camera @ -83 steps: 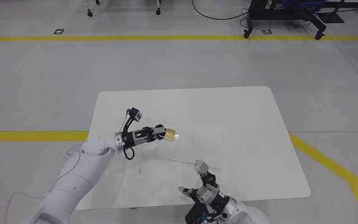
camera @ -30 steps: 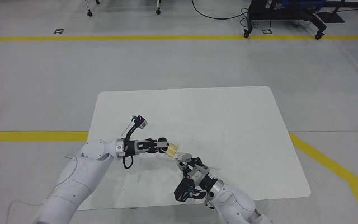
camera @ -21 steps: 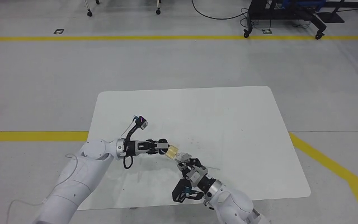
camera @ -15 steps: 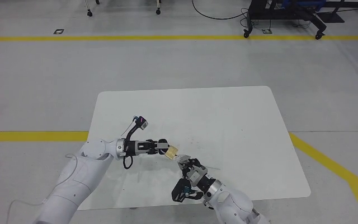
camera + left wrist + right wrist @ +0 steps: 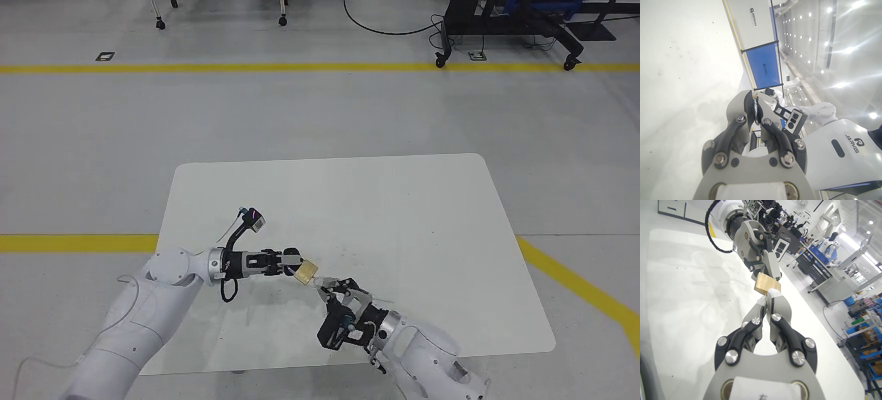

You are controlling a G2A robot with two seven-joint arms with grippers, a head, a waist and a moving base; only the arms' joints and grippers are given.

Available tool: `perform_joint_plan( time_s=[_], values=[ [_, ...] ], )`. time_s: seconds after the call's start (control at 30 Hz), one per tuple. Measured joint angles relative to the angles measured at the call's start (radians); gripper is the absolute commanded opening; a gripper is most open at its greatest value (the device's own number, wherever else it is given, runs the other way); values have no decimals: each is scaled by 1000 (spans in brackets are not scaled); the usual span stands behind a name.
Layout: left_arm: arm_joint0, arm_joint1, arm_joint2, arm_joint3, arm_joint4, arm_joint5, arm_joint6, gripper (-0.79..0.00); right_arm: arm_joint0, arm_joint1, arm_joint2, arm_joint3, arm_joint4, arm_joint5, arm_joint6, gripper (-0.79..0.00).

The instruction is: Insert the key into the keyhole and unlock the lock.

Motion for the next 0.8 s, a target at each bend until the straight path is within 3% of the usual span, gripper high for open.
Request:
perform_joint_plan(
  time_s=[0.27,0.63,0.77,0.8],
  values=[
    [9,2,-10,-10,3,-9,9,-785,42,8,72,39,294,-262,40,-785],
    [23,7,-18,-30,11,-25,25,-785,95,9,93,100,626,-432,206,-785],
    [29,9,-24,-34,21,-37,38,-785,130,12,103,166,832,-533,281,-785],
    [30,10,-24,-35,23,-39,39,-785,139,13,105,182,882,-553,301,-650]
  ],
)
